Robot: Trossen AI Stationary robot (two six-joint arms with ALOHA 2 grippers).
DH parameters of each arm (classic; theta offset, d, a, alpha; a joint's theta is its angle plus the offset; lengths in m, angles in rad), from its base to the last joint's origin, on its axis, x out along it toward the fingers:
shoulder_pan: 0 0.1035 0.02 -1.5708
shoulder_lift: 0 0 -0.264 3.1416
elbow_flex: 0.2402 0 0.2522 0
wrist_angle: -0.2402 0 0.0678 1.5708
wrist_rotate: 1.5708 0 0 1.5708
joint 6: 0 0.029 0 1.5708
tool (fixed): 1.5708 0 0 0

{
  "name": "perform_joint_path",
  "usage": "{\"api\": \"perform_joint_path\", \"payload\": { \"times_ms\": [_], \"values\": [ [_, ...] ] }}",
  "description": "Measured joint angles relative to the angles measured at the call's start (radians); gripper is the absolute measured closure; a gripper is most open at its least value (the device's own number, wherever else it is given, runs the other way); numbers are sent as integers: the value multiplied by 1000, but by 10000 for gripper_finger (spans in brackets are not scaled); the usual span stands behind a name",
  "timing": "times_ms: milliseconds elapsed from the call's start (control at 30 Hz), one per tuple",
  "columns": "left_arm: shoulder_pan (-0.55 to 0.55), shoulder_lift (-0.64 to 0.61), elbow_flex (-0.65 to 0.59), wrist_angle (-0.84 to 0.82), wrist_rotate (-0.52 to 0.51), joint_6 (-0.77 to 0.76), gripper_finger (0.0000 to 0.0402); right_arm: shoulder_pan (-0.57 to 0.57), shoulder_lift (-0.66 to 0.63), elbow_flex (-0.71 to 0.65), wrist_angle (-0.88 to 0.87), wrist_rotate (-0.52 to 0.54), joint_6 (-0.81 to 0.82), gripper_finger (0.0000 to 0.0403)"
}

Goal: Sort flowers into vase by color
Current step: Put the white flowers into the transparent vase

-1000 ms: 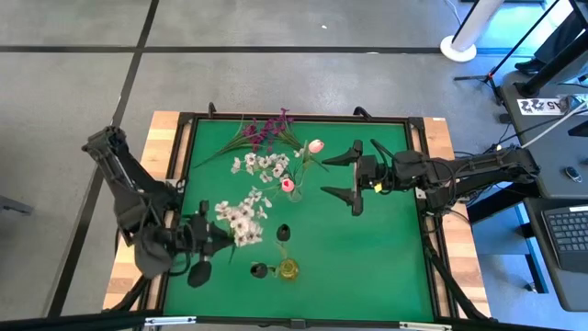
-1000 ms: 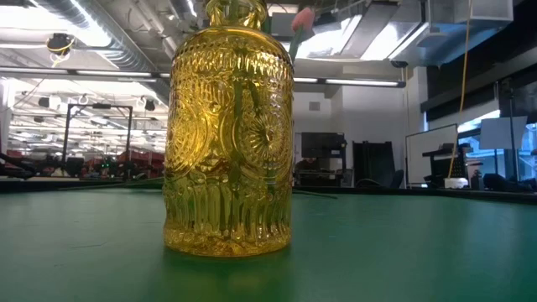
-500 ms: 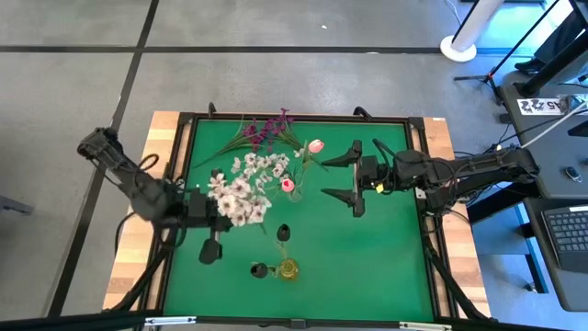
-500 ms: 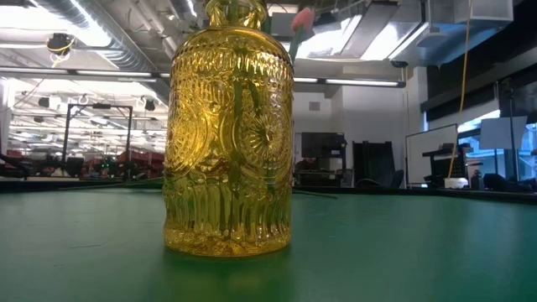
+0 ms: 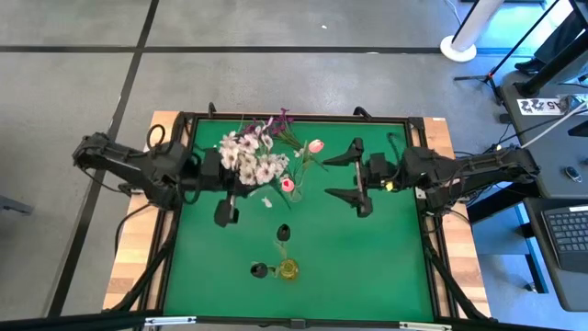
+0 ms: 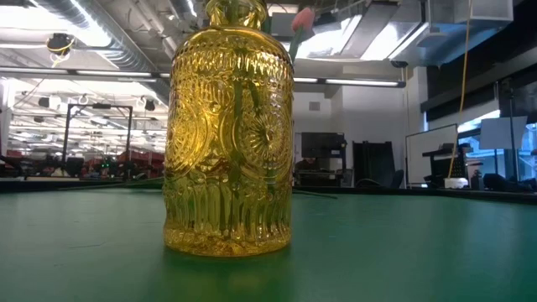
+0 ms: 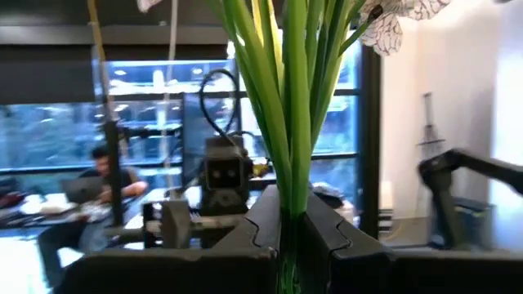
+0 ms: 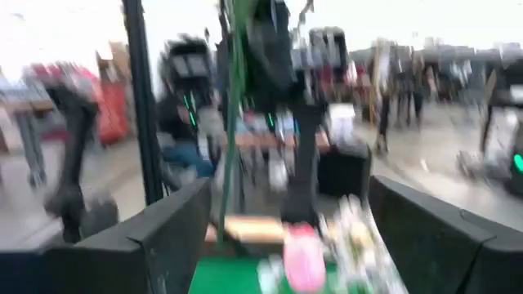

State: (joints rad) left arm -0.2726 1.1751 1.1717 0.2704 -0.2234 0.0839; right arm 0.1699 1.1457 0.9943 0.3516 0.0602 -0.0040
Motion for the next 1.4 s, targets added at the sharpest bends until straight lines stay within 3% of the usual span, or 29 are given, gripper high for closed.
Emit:
{"api": "perform_joint_path", "payload": {
  "times_ms": [133,200,533,767,900,1200,1400],
  "values": [
    [44,9,0,3,53,-48,393,0,34,2,190,-39,13,75],
    [53,21,0,1,56,-64,392,0,63,24,195,-52,23,75],
    [51,50,0,23,58,-74,392,-4,299,292,-24,-51,-1,75],
    [51,50,0,9,51,-73,392,-22,396,435,-128,-64,-6,83],
    [51,50,0,8,50,-74,392,-20,400,441,-139,-78,-6,125],
    [44,50,0,-23,22,-72,392,-20,400,441,-141,-87,-5,282],
    [44,50,0,-63,-1,-71,392,-20,397,440,-152,-87,-4,355]
  ]
}}
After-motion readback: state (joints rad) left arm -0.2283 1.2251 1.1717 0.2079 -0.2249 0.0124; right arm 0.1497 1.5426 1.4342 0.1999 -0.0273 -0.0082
